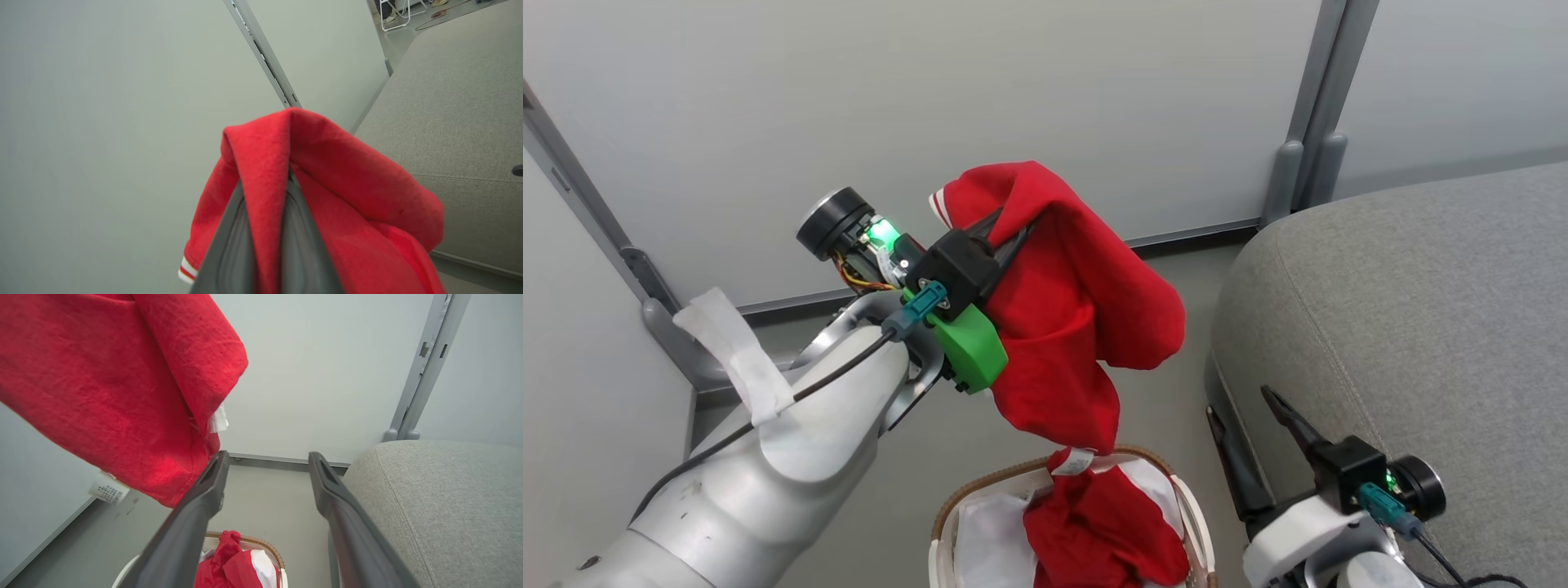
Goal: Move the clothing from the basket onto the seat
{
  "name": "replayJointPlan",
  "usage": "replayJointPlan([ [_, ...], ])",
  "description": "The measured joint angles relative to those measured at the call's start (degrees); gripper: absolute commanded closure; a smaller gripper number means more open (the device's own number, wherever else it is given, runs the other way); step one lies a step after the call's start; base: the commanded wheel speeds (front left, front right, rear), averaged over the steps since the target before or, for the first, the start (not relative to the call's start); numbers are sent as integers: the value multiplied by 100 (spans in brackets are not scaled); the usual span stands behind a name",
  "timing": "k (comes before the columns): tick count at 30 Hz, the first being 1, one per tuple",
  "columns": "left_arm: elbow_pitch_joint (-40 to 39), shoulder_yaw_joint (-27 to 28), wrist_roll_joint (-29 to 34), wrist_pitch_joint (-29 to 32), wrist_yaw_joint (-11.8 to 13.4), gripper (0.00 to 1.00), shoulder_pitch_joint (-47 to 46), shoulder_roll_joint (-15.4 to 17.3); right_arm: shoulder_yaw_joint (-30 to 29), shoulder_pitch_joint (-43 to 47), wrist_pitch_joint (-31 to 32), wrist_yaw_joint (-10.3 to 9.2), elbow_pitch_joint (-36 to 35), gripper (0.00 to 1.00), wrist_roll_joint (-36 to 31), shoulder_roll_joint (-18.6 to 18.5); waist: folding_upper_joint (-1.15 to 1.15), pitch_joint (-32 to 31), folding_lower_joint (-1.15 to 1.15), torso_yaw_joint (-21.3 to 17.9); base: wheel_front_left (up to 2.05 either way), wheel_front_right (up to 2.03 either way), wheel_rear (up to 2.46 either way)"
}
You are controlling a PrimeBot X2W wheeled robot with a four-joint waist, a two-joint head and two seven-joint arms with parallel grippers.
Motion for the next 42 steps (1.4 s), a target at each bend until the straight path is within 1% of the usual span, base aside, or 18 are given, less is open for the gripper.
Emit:
replayJointPlan([
  [4, -118, -113, -15, 53, -7, 100, -25, -62, 282, -402, 0, 0, 188, 0, -102, 4, 0, 7, 0, 54, 0, 0, 0],
  [10, -286, -280, -70, 60, -9, 100, -43, -151, 419, -960, 0, 0, 531, 0, -120, 2, 0, 17, 0, 184, 0, 0, 0],
  [17, -425, -427, -144, 62, -23, 100, -41, -164, 750, -1434, 0, 0, 922, 0, 13, 3, 0, 19, 0, 327, 0, 0, 0],
  [18, -447, -438, -151, 62, -23, 100, -39, -163, 790, -1468, 0, 0, 969, 5, 47, 2, 0, 16, 0, 338, 0, 0, 0],
  [20, -500, -460, -178, 62, -24, 100, -25, -164, 868, -1524, 0, 0, 1081, 49, 113, 5, 0, 9, 0, 362, 0, 0, 0],
  [22, -544, -478, -207, 62, -24, 100, -5, -168, 916, -1602, 0, 0, 1155, 66, 169, 2, 0, 4, 0, 379, 0, 0, 0],
  [23, -567, -482, -225, 63, -24, 100, 9, -170, 949, -1653, 0, 0, 1183, 80, 205, 2, 0, 1, 0, 387, 0, 0, 0],
  [25, -608, -492, -268, 78, -24, 100, 50, -171, 1009, -1720, 0, 0, 1205, 98, 278, 2, 0, -6, 0, 399, 0, 0, 0],
  [26, -624, -499, -286, 79, -24, 100, 68, -171, 1050, -1741, 0, 0, 1199, 100, 305, 2, 0, -9, 0, 403, 0, 0, 0],
  [32, -635, -489, -419, 80, -1, 100, 187, -141, 1111, -1750, 0, 0, 1134, 100, 369, 2, 0, -18, 0, 397, 0, 0, 0],
  [37, -592, -368, -644, 53, 93, 100, 446, -129, 928, -1699, 0, 0, 990, 100, 401, 3, 0, -15, 0, 353, 0, 0, 0],
  [38, -576, -343, -705, 52, 101, 91, 517, -135, 864, -1686, 0, 0, 954, 100, 401, 2, 0, -14, 0, 340, 0, 0, 0],
  [39, -561, -321, -751, 48, 111, 74, 584, -143, 814, -1680, 0, 0, 926, 100, 401, 3, 0, -13, 0, 330, 0, 0, 0],
  [40, -552, -264, -825, 40, 144, 44, 680, -163, 726, -1677, 0, 0, 886, 100, 398, 5, 0, -9, 0, 316, 0, 0, 0],
  [41, -536, -212, -897, 19, 171, 0, 772, -182, 635, -1677, 0, 0, 845, 100, 381, 5, 0, -4, 0, 302, 0, 0, 0],
  [42, -527, -172, -932, 8, 203, 0, 843, -198, 554, -1677, 0, 0, 820, 100, 354, 3, 0, 1, 0, 291, 0, 0, 0],
])
